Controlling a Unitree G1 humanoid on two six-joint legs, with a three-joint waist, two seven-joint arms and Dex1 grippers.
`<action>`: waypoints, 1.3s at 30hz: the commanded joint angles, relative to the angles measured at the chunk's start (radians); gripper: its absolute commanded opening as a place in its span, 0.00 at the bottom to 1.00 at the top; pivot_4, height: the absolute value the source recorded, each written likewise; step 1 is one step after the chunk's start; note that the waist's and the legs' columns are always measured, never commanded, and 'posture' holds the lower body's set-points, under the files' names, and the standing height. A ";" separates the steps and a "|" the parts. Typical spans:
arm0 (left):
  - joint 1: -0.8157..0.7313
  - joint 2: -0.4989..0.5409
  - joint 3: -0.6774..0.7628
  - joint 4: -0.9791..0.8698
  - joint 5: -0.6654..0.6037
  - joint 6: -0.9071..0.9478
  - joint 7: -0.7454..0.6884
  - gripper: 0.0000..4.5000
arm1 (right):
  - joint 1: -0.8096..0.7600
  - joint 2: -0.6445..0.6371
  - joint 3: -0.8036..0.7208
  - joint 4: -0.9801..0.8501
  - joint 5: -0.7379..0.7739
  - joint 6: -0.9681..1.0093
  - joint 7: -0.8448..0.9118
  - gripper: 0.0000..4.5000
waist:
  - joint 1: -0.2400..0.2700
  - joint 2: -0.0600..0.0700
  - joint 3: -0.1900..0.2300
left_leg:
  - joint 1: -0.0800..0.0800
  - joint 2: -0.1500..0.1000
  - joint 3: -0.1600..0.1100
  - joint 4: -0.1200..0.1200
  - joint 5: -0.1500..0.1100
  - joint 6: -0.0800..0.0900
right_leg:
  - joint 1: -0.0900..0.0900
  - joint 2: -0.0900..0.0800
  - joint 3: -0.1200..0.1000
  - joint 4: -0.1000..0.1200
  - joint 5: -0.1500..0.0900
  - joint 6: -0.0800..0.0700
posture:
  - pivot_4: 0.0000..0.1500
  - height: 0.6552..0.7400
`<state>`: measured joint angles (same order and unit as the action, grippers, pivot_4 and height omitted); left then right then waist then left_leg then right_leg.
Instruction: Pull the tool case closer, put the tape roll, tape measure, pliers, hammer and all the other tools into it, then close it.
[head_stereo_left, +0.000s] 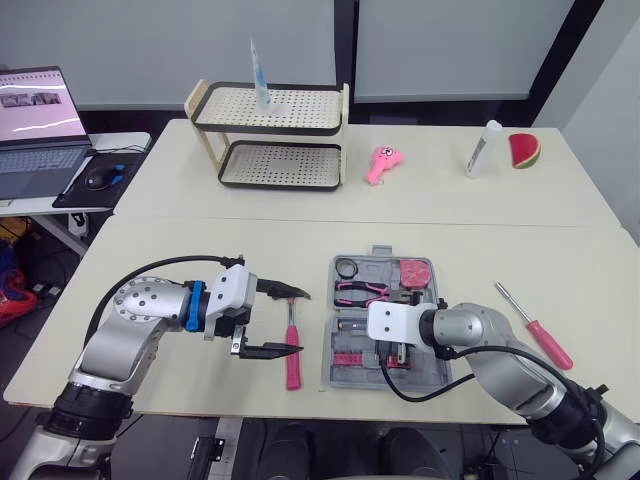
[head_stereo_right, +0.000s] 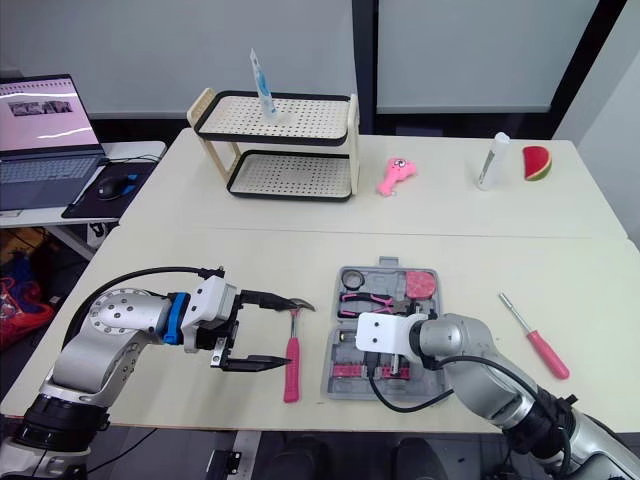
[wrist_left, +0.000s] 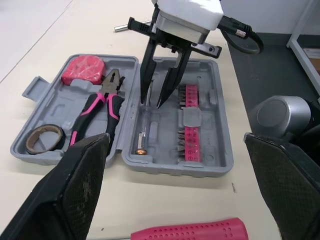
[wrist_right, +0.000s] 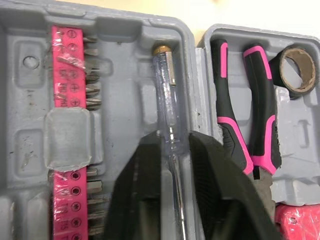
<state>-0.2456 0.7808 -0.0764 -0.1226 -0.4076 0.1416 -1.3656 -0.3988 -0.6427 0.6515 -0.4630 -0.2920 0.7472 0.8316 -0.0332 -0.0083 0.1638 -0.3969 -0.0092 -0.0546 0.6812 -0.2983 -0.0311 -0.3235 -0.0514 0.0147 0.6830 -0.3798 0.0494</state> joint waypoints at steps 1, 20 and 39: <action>0.002 0.003 0.005 -0.023 -0.003 -0.011 -0.002 1.00 | 0.005 0.012 -0.021 -0.008 -0.006 -0.018 -0.013 0.02 | 0.000 0.000 0.000 | 0.000 0.000 0.000 0.000 0.000 0.000 | 0.000 0.000 0.000 0.000 0.000 0.000 | 1.00 1.00; 0.003 0.005 0.005 -0.026 0.002 -0.007 0.004 1.00 | 0.047 0.049 -0.016 0.060 -0.050 -0.038 -0.049 0.00 | 0.001 0.000 0.000 | 0.000 0.000 0.000 0.000 0.000 0.000 | 0.000 0.000 0.000 0.000 0.000 0.000 | 1.00 1.00; -0.014 0.183 0.331 0.276 -0.074 0.166 0.078 1.00 | 0.448 -0.232 -1.154 0.052 0.616 -0.199 0.397 0.32 | 0.006 0.000 0.000 | 0.000 0.000 0.000 0.000 -0.002 0.004 | 0.002 0.000 -0.001 -0.001 0.000 0.000 | 1.00 1.00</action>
<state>-0.2694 0.9451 0.1996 0.1249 -0.4705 0.3046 -1.2964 0.0234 -0.8559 -0.3958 -0.4540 0.2983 0.5939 1.1944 -0.0271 -0.0088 0.1642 -0.3960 -0.0097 -0.0544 0.6808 -0.3005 -0.0272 -0.3205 -0.0513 0.0138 0.6814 -0.3797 0.0494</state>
